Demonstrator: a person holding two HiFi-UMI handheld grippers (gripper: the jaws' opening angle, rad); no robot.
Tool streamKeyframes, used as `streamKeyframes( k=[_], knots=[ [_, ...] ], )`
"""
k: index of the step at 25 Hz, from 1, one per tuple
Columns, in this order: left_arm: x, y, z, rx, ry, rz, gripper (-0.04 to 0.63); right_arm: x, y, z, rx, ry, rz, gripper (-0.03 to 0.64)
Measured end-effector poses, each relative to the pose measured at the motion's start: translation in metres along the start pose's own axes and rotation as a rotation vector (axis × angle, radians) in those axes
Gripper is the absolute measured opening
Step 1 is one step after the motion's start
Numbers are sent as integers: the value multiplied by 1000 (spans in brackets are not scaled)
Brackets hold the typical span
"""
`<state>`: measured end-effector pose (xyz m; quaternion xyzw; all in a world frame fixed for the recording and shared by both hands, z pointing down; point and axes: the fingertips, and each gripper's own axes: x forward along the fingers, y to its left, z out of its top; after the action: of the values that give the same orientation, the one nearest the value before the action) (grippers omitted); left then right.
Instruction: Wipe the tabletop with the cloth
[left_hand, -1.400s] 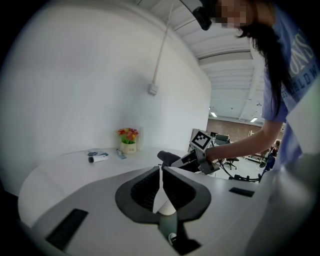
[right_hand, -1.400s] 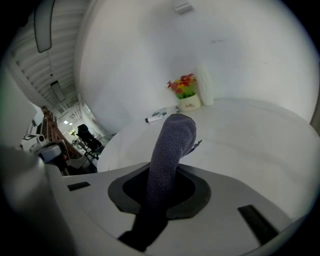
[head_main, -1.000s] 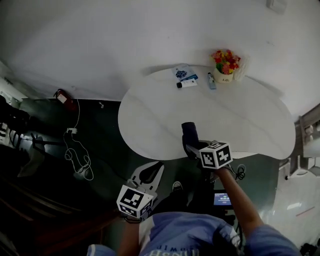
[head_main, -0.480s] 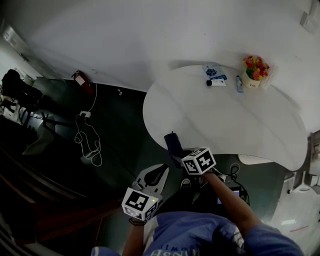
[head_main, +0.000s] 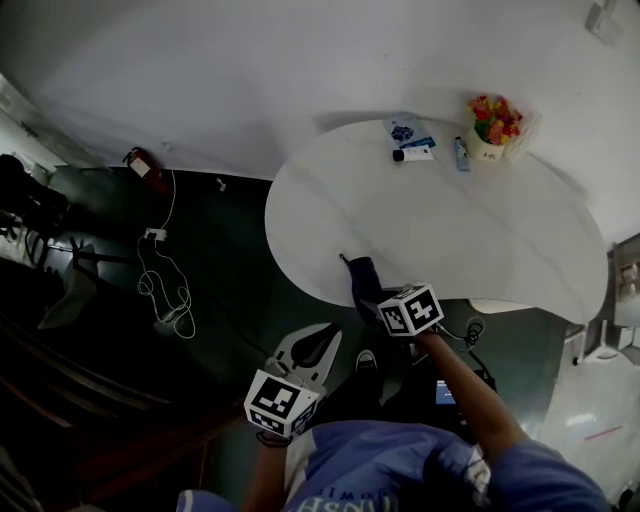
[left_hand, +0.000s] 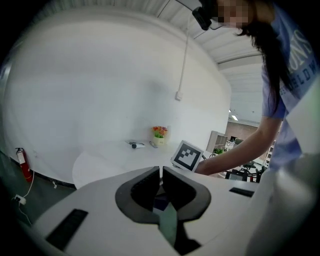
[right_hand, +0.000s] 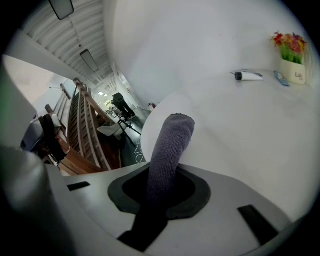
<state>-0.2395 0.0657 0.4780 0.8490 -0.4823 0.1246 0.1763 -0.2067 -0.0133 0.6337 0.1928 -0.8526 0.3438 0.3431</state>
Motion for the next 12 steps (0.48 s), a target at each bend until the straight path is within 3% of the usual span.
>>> streamKeyframes(
  k=[12],
  knots=[
    [101, -77, 41, 83, 8, -178, 15, -121, -138, -45, 210, -104, -183, 74]
  ],
)
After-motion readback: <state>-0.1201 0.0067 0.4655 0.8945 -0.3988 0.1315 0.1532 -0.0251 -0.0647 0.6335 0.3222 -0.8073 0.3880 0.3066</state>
